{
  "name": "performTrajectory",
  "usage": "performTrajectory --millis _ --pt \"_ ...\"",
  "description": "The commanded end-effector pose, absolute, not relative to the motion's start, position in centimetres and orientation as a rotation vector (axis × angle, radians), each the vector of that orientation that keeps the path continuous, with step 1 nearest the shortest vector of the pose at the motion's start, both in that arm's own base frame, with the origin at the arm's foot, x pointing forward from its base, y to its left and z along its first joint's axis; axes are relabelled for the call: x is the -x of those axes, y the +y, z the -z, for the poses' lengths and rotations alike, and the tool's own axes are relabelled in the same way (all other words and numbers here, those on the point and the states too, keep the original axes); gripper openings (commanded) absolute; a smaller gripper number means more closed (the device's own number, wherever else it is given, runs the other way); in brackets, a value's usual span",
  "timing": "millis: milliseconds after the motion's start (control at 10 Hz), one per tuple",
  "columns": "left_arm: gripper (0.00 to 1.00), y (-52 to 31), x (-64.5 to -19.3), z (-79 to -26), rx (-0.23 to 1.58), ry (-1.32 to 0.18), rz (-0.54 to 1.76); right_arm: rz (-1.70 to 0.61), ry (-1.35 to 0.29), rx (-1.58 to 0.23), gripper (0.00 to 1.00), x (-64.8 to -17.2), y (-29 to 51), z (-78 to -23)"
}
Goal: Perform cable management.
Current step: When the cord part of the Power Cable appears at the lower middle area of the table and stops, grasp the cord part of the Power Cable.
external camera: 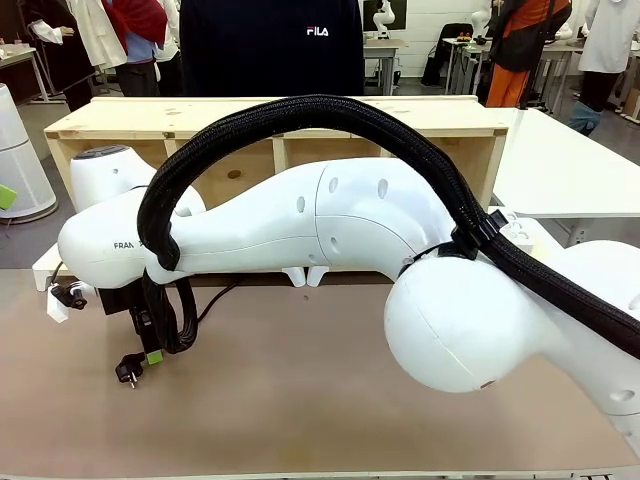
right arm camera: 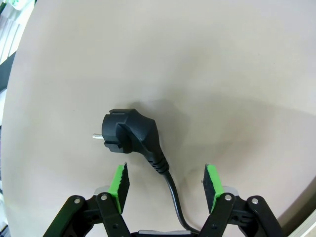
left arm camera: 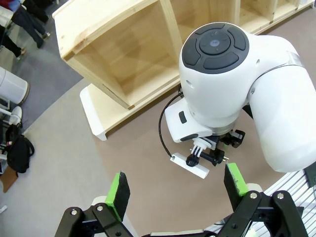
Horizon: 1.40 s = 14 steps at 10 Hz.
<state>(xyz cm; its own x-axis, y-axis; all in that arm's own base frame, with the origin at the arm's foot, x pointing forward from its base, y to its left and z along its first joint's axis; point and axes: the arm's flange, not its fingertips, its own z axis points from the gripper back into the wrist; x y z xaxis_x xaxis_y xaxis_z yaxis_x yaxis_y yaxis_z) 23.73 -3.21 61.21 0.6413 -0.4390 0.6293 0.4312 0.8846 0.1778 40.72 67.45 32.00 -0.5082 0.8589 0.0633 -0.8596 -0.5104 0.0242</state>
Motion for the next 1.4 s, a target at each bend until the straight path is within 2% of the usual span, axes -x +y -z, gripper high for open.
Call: performTrajectory --millis 0,300,1300 --pt "1.0 -3.1 -23.7 -61.2 -0.011 -0.722 0.494 -2.115 0.022 -0.035 0.78 -41.8 69.6 -32.1" --pt "1.0 -3.1 -23.7 -61.2 -0.011 -0.722 0.494 -2.111 0.008 -0.068 0.78 -40.5 67.6 -31.7" --pt "1.0 -3.1 -23.7 -61.2 -0.011 -0.722 0.494 -2.127 0.027 -0.07 0.78 -40.6 68.1 -31.2"
